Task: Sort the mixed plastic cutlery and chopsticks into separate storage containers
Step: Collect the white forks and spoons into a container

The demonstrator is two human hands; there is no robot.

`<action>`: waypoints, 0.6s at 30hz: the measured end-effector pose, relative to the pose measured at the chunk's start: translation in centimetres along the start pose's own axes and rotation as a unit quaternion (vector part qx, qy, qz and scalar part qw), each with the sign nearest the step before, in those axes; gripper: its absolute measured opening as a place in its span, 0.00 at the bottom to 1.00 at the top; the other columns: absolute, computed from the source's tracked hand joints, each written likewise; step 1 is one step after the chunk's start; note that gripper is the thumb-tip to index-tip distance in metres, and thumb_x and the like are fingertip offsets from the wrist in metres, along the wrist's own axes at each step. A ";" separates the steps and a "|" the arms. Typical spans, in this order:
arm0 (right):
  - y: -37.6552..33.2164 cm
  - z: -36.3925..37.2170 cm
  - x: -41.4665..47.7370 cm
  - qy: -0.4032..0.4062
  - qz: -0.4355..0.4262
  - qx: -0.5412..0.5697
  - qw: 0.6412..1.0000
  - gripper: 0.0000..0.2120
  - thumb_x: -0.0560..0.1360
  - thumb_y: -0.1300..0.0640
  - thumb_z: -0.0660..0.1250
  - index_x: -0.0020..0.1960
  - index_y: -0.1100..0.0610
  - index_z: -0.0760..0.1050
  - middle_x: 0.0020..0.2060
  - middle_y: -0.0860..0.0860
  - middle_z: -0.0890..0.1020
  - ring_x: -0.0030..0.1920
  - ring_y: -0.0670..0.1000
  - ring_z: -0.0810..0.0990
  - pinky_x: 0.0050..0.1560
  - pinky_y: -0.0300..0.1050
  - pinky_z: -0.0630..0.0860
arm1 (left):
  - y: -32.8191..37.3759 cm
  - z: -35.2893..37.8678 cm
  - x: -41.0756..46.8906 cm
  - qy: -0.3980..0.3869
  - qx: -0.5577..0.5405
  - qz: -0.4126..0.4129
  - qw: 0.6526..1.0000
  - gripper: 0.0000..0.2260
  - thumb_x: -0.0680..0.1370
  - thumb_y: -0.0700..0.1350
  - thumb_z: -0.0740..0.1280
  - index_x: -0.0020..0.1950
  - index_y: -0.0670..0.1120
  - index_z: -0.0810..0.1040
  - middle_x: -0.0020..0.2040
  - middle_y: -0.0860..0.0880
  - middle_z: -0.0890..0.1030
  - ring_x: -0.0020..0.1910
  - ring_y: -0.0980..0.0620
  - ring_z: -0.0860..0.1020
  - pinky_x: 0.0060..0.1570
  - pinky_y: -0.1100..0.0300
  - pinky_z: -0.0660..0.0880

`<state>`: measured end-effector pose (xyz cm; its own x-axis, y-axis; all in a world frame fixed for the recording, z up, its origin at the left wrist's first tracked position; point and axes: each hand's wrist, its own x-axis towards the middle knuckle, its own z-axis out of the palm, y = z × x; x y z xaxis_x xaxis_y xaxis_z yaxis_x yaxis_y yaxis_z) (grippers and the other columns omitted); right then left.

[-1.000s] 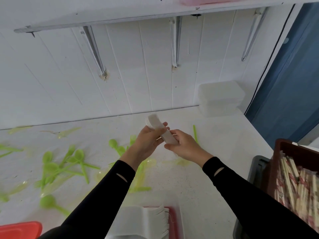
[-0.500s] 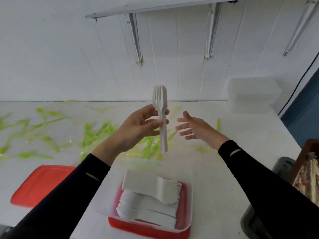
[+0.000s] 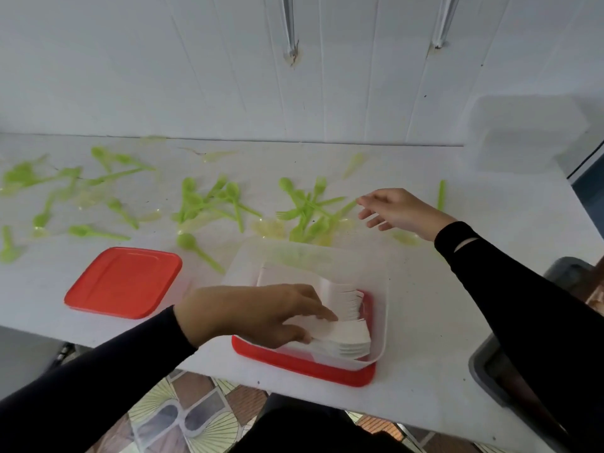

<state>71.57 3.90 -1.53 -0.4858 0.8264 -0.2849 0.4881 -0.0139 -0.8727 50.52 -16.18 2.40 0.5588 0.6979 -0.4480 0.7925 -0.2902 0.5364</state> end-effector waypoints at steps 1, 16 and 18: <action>0.1 -0.1 0.0 0.000 -0.001 -0.007 1.000 0.12 0.81 0.46 0.63 0.55 0.52 0.78 0.50 0.49 0.84 0.46 0.49 0.83 0.49 0.43 0.79 | -0.1 0.2 0.2 0.001 0.014 0.002 1.000 0.22 0.81 0.45 0.66 0.75 0.52 0.69 0.66 0.50 0.72 0.63 0.55 0.72 0.63 0.70 0.65; 0.4 0.3 -0.3 -0.006 0.003 -0.057 0.998 0.13 0.81 0.48 0.63 0.59 0.54 0.77 0.49 0.48 0.84 0.48 0.50 0.83 0.53 0.47 0.79 | -2.0 0.6 1.4 0.069 0.169 0.011 0.983 0.20 0.74 0.51 0.73 0.65 0.53 0.76 0.61 0.54 0.75 0.59 0.54 0.73 0.57 0.58 0.71; 0.2 0.6 -0.3 -0.013 -0.002 -0.058 0.998 0.13 0.81 0.49 0.63 0.60 0.55 0.77 0.49 0.49 0.84 0.47 0.49 0.83 0.54 0.49 0.78 | -2.5 0.4 1.7 0.068 0.198 -0.003 0.978 0.19 0.74 0.55 0.72 0.63 0.54 0.76 0.60 0.55 0.76 0.58 0.54 0.74 0.57 0.56 0.71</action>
<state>71.41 3.31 -1.79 -0.5060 0.8109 -0.2939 0.5668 0.0557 -0.8220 49.56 -14.55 -0.04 0.5366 0.7740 -0.3361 0.8437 -0.4969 0.2028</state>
